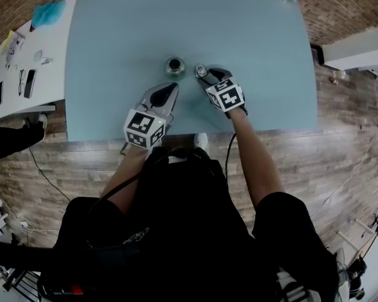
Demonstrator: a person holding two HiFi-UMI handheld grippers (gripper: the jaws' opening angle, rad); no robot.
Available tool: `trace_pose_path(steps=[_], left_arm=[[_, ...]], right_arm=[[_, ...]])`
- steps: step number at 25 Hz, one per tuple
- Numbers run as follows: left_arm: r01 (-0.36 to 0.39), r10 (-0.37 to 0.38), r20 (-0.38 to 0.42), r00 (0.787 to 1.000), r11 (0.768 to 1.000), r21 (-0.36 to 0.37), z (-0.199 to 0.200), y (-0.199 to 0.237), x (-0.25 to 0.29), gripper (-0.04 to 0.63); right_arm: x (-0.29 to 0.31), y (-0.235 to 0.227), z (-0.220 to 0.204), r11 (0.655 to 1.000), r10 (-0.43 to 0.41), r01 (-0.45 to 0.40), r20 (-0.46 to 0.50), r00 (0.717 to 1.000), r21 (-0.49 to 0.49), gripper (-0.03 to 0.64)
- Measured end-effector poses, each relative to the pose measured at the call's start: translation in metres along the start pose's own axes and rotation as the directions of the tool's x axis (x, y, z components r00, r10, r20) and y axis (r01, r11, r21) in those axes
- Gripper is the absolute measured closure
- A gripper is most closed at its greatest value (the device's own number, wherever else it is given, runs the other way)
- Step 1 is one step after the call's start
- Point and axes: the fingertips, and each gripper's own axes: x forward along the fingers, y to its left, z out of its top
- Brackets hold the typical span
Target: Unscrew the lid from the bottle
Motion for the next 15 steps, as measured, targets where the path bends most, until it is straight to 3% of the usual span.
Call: trace_pose_path(steps=[15], left_arm=[[0.020,-0.020,0.013,1.000,1.000,0.006,0.014,0.000,-0.007,0.597]], right_arm=[[-0.020,0.005,0.006,0.999,-0.043,0.041,0.056,0.997,0.031,0.532]])
